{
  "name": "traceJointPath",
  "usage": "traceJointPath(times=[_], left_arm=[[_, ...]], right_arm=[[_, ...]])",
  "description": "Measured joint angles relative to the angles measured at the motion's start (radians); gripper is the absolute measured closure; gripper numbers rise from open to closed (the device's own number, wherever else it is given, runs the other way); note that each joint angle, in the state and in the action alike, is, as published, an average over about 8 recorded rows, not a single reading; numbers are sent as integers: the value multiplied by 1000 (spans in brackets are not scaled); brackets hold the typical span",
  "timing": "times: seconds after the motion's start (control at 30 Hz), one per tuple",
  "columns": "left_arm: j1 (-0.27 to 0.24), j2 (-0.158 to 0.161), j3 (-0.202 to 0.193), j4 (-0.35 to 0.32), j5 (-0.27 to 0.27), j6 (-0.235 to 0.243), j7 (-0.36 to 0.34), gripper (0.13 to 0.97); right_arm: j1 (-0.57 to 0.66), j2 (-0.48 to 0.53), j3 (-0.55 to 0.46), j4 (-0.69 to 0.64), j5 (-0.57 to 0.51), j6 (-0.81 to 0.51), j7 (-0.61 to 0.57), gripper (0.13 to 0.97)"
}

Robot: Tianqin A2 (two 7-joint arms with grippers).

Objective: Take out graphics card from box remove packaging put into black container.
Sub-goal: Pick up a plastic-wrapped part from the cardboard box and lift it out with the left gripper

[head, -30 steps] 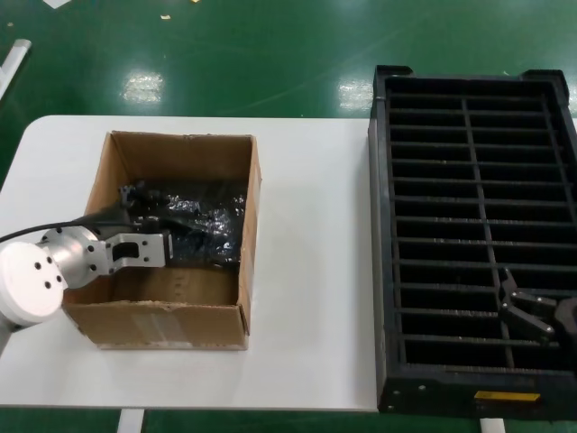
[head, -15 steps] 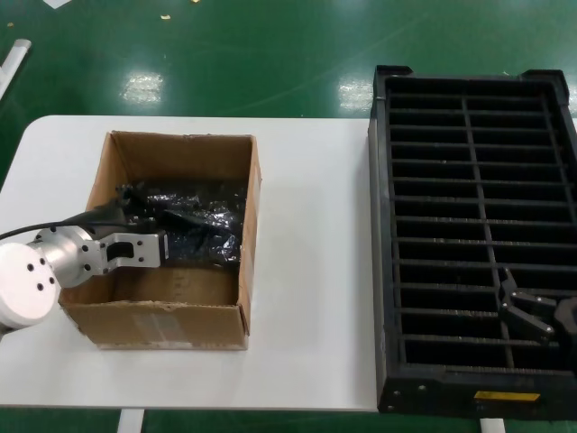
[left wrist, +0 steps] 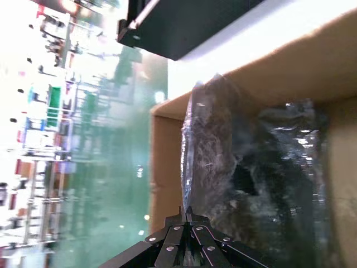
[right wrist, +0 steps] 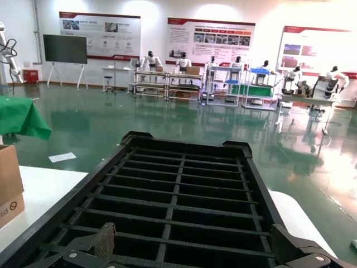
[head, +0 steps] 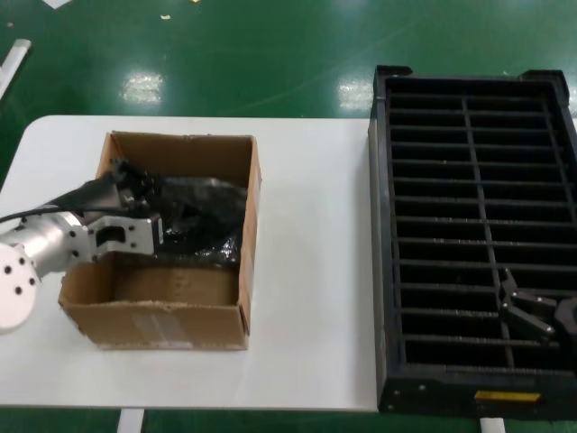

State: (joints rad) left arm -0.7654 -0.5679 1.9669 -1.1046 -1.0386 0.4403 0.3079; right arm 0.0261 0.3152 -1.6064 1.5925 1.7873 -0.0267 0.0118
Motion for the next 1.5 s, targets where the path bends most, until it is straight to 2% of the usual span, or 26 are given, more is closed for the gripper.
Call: traceJointPath(times=[0.2, 0.4, 0.57, 0.7, 0.87, 1.07, 1.2, 1.5], left_arm=[[76, -42, -72, -172, 61, 19, -57, 959], [180, -89, -175, -385, 112, 62, -131, 959], [248, -116, -254, -525, 121, 90, -183, 959], [288, -131, -292, -596, 109, 101, -203, 959], [340, -142, -305, -662, 82, 108, -206, 959], [389, -148, -282, -711, 46, 116, -187, 959], [401, -150, -269, -720, 34, 120, -178, 959], [403, -150, -266, -721, 32, 121, -177, 959]], right_arm=[[0, 0, 0, 0, 0, 0, 0, 129], [0, 0, 0, 0, 0, 0, 0, 129], [0, 0, 0, 0, 0, 0, 0, 129], [0, 0, 0, 0, 0, 0, 0, 129], [0, 0, 0, 0, 0, 0, 0, 129], [0, 0, 0, 0, 0, 0, 0, 129], [0, 0, 0, 0, 0, 0, 0, 129], [4, -9, 9, -3, 3, -16, -8, 129]])
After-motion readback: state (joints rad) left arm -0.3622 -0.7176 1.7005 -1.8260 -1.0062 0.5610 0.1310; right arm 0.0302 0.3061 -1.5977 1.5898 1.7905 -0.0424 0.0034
